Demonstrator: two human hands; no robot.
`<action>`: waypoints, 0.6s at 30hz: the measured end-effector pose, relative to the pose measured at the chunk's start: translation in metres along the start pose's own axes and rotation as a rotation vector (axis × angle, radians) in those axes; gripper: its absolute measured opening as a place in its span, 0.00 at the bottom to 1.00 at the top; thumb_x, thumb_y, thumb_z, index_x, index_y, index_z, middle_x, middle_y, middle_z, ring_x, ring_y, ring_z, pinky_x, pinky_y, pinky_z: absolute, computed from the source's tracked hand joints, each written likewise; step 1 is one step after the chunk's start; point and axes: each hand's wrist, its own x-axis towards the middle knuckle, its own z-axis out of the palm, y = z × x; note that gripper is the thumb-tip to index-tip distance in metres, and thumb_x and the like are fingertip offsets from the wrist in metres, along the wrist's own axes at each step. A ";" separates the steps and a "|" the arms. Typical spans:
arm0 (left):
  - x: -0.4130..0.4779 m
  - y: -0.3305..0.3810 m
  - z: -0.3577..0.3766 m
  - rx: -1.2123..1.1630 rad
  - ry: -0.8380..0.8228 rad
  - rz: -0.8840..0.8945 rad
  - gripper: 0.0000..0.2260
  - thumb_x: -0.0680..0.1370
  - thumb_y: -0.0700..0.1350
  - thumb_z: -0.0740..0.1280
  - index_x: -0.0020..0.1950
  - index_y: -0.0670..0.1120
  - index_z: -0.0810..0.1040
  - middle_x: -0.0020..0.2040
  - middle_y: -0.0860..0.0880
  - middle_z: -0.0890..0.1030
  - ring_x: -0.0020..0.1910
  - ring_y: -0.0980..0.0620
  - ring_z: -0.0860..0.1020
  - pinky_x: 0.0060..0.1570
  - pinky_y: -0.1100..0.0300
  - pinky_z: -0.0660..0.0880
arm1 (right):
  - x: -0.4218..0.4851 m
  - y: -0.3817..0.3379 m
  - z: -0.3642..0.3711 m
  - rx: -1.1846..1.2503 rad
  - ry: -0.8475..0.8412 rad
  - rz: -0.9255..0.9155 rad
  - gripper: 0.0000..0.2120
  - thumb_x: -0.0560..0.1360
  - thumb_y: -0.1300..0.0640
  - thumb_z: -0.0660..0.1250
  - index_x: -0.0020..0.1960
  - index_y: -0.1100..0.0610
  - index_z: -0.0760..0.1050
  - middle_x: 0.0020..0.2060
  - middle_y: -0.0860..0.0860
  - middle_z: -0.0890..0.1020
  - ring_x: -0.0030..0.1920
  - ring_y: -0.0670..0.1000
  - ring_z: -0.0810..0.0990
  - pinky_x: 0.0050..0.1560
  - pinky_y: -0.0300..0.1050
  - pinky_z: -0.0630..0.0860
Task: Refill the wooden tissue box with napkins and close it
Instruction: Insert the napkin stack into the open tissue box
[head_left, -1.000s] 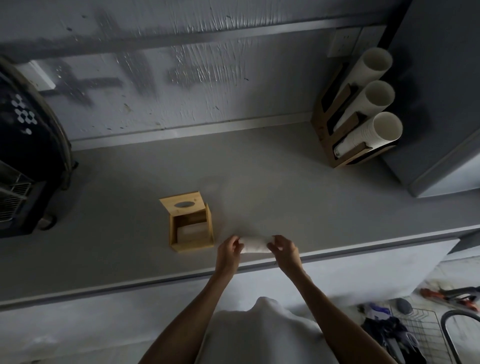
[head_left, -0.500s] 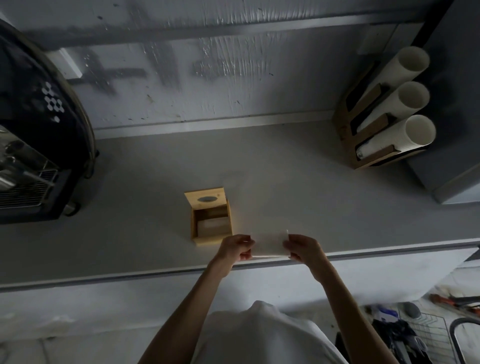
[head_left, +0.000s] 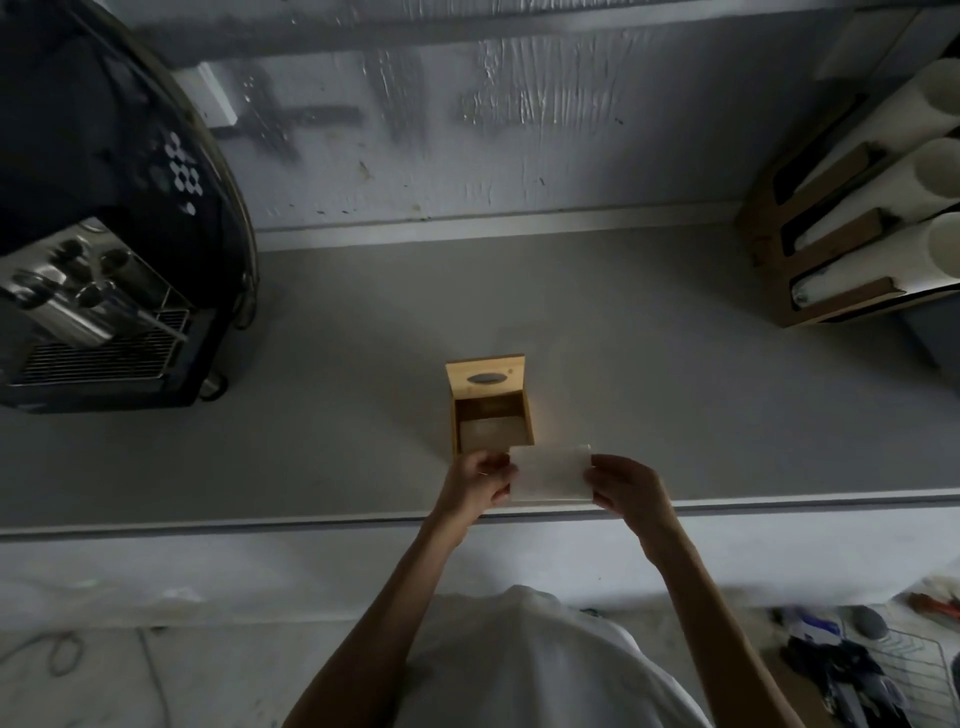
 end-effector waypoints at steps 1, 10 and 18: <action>0.002 0.002 -0.004 0.034 0.029 0.014 0.05 0.74 0.39 0.71 0.49 0.41 0.80 0.42 0.44 0.81 0.37 0.52 0.79 0.35 0.65 0.78 | 0.005 -0.002 0.008 -0.037 0.021 -0.019 0.11 0.73 0.69 0.68 0.55 0.64 0.79 0.43 0.57 0.81 0.44 0.55 0.80 0.44 0.44 0.82; 0.039 0.021 -0.048 0.369 0.306 0.087 0.08 0.69 0.46 0.72 0.44 0.46 0.78 0.39 0.47 0.83 0.39 0.46 0.82 0.41 0.48 0.81 | 0.049 -0.016 0.080 -0.398 0.100 -0.158 0.11 0.73 0.60 0.70 0.55 0.59 0.81 0.49 0.56 0.85 0.43 0.52 0.83 0.49 0.49 0.82; 0.046 0.027 -0.041 1.024 0.301 0.502 0.04 0.77 0.41 0.63 0.51 0.43 0.75 0.43 0.44 0.82 0.42 0.43 0.80 0.40 0.54 0.73 | 0.049 -0.028 0.121 -0.872 0.285 -0.413 0.04 0.79 0.55 0.57 0.53 0.52 0.67 0.43 0.53 0.82 0.37 0.54 0.80 0.38 0.51 0.80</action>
